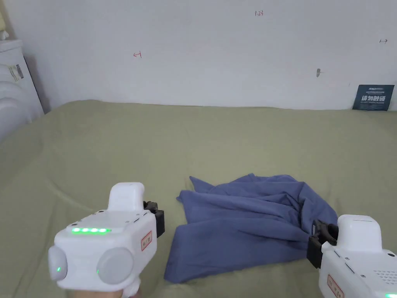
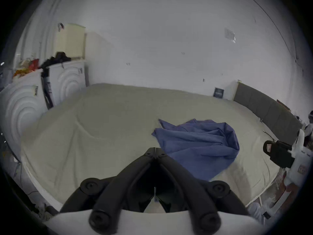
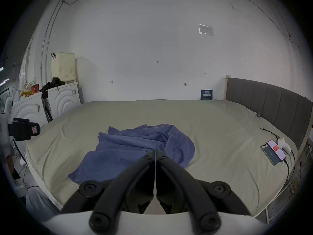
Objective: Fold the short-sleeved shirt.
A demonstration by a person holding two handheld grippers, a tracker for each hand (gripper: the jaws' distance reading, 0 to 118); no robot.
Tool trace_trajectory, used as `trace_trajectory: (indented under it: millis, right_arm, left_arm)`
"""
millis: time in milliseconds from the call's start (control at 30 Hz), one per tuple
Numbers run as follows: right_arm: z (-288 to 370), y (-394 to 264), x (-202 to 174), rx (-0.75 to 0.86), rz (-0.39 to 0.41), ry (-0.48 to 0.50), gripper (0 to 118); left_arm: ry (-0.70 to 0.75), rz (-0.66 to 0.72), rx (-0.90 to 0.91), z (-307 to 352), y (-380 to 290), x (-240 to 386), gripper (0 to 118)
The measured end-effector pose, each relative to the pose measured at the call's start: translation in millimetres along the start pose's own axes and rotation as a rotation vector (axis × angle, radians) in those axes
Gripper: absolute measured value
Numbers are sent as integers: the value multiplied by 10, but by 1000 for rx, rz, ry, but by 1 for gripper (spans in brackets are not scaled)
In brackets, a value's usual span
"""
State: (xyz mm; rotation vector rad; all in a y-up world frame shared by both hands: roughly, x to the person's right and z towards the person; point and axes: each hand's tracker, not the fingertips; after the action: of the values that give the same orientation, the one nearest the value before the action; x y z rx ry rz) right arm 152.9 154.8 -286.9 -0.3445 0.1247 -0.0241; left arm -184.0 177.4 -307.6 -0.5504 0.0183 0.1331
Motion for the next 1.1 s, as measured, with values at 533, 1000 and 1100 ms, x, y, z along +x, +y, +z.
trace_trajectory:
  millis: [533,1000,1100]
  right_arm:
    - [-679,-303,299,-152,-12,-37,2]
    - [-767,-202,668,-192,-48,-131,2]
    - [-967,61,884,-190,-44,-182,2]
  left_arm:
    - [-9,-182,-429,-2401,572,218,118]
    - [-48,-299,-506,-2307,339,452,1]
    - [-58,-200,-495,-2308,348,385,1]
